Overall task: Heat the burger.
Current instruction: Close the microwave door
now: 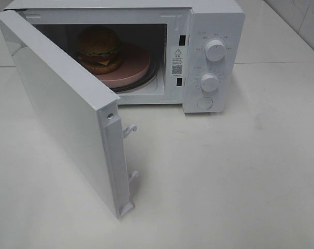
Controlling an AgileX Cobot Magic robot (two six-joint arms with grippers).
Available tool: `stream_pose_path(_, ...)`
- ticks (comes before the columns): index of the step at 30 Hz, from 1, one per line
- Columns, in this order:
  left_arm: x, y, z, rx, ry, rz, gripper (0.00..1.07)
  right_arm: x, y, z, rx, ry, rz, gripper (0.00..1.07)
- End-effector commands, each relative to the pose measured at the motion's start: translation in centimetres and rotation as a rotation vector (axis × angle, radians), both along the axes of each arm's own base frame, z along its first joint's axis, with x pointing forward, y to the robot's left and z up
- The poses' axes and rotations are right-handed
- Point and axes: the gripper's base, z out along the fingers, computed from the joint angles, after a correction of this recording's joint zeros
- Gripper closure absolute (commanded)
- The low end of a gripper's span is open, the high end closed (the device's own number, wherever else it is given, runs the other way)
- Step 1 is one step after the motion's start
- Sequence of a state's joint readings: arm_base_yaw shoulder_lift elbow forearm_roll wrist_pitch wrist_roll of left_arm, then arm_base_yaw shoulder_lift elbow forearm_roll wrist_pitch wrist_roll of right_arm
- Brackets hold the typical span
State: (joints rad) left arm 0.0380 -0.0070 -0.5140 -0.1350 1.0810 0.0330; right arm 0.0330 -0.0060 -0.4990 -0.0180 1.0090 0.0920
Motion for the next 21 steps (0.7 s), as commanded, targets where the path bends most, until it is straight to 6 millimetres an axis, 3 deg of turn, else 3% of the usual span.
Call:
stream_pose_path(1, 0.0, -0.1, 0.1, -0.012, -0.021, -0.005, 0.06, -0.3, 0.0, 0.0, -0.006, -0.037, 0.003, 0.32)
stream_pose_path(14, 2.1, 0.0, 1.8, -0.02, -0.036, 0.008, 0.08, -0.3, 0.0, 0.0, -0.006, -0.037, 0.003, 0.32)
stream_pose_path(17, 3.1, 0.2, 2.2, -0.017, -0.051, 0.019, 0.14, -0.3, 0.0, 0.0, -0.006, -0.037, 0.003, 0.32)
stream_pose_path(19, 4.6, 0.5, 2.9, 0.006, -0.096, 0.044, 0.29, -0.3, 0.0, 0.0, -0.006, -0.037, 0.003, 0.32)
stream_pose_path(21, 5.0, 0.6, 3.0, 0.012, -0.096, 0.048, 0.34, -0.3, 0.0, 0.0, -0.006, -0.037, 0.003, 0.32)
